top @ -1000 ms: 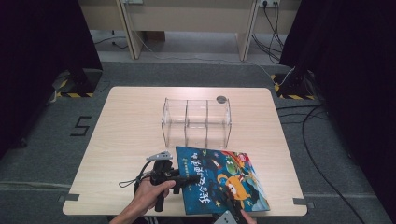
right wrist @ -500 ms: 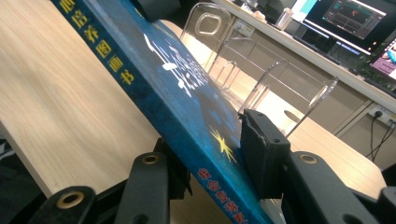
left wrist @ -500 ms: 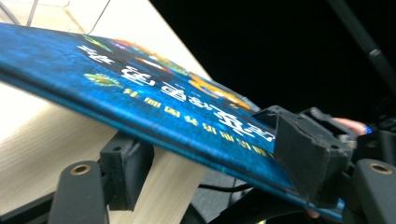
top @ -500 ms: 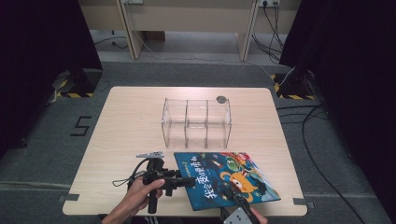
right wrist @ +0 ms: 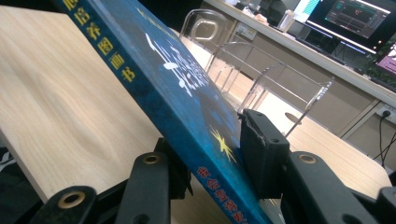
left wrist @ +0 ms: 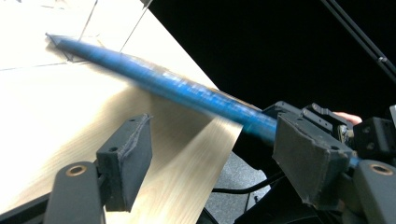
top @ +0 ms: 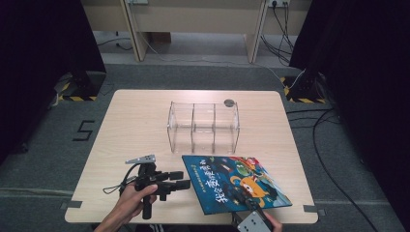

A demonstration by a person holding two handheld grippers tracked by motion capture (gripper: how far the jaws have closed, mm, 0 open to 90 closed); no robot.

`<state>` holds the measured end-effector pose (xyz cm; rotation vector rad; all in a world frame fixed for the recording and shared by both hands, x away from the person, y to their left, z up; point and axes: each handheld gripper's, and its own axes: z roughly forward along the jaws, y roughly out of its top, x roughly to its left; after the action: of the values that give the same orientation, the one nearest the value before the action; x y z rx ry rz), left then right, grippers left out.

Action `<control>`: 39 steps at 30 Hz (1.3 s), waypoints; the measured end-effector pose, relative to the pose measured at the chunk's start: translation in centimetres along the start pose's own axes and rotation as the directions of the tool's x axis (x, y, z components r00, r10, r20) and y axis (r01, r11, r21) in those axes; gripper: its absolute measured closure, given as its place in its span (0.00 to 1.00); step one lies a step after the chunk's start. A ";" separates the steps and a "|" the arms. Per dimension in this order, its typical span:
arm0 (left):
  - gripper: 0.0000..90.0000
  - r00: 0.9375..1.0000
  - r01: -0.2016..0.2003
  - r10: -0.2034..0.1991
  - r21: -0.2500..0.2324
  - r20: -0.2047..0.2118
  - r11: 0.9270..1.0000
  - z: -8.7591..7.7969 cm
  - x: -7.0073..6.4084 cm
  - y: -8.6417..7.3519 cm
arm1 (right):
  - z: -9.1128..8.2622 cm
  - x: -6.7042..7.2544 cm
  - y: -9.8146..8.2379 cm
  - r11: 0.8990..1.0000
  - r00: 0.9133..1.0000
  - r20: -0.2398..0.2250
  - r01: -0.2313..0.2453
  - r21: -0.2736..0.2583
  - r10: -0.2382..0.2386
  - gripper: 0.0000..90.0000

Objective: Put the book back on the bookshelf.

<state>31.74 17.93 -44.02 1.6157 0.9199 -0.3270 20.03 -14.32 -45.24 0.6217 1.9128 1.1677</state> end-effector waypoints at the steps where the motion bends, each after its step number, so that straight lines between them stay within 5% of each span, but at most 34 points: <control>1: 0.31 1.000 -0.002 0.002 0.004 -0.012 1.000 -0.1 0.2 -0.2 | 0.0 -0.1 0.0 1.000 1.000 0.002 -0.010 -0.003 0.010 0.72; 3: 0.31 0.998 -0.026 0.027 0.015 -0.052 1.000 0.0 0.5 -0.5 | -0.1 -0.3 0.1 1.000 1.000 0.000 -0.018 -0.007 0.018 0.72; 8: 0.30 0.976 -0.113 0.116 0.028 -0.186 0.993 0.2 2.0 -1.2 | -0.5 -1.4 0.2 0.996 0.996 0.001 -0.084 -0.036 0.084 0.72; 10: 0.28 0.955 -0.157 0.163 0.043 -0.249 0.987 0.2 2.8 -1.6 | -0.6 -1.6 0.3 0.994 0.995 -0.001 -0.098 -0.041 0.098 0.72; 11: 0.28 0.929 -0.199 0.210 0.067 -0.306 0.978 0.3 3.5 -2.0 | -0.6 -1.8 0.3 0.994 0.995 -0.002 -0.098 -0.046 0.098 0.72; 12: 0.28 0.929 -0.199 0.210 0.067 -0.306 0.978 0.3 3.5 -2.0 | -0.6 -1.8 0.3 0.994 0.995 -0.002 -0.098 -0.046 0.098 0.72; 14: 0.27 0.888 -0.245 0.270 0.115 -0.373 0.963 0.2 4.4 -2.3 | -0.7 -1.9 0.3 0.993 0.994 -0.003 -0.108 -0.047 0.108 0.72; 17: 0.25 0.847 -0.273 0.324 0.178 -0.422 0.945 0.5 5.1 -2.9 | -0.7 -2.0 0.3 0.993 0.994 -0.006 -0.108 -0.049 0.108 0.72; 18: 0.25 0.847 -0.273 0.324 0.178 -0.422 0.945 0.5 5.1 -2.9 | -0.7 -2.0 0.3 0.993 0.994 -0.006 -0.108 -0.049 0.108 0.72; 20: 0.21 0.821 -0.280 0.355 0.228 -0.447 0.933 1.0 5.3 -3.3 | -0.7 -2.1 0.3 0.992 0.993 -0.008 -0.114 -0.048 0.114 0.72; 21: 0.20 0.821 -0.280 0.355 0.228 -0.447 0.933 1.0 5.3 -3.3 | -0.7 -2.1 0.3 0.992 0.993 -0.008 -0.114 -0.048 0.114 0.72; 24: 0.20 0.793 -0.298 0.405 0.291 -0.456 0.909 1.6 5.4 -3.7 | -0.8 -2.3 0.3 0.990 0.992 -0.010 -0.129 -0.053 0.129 0.72; 28: 0.20 0.765 -0.310 0.448 0.345 -0.463 0.886 2.1 5.6 -4.1 | -0.9 -2.6 0.3 0.986 0.988 -0.014 -0.155 -0.061 0.155 0.72; 31: 0.20 0.739 -0.320 0.488 0.395 -0.464 0.861 2.5 5.9 -4.5 | -1.0 -2.9 0.3 0.984 0.987 -0.015 -0.164 -0.067 0.163 0.72; 39: 0.15 0.740 -0.348 0.491 0.363 -0.460 0.864 2.6 6.0 -5.0 | -1.1 -3.3 0.4 0.979 0.982 -0.020 -0.188 -0.074 0.187 0.71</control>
<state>32.77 17.80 -52.23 2.1608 0.9051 0.3772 21.01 -17.14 -43.39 0.7672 1.8421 1.3592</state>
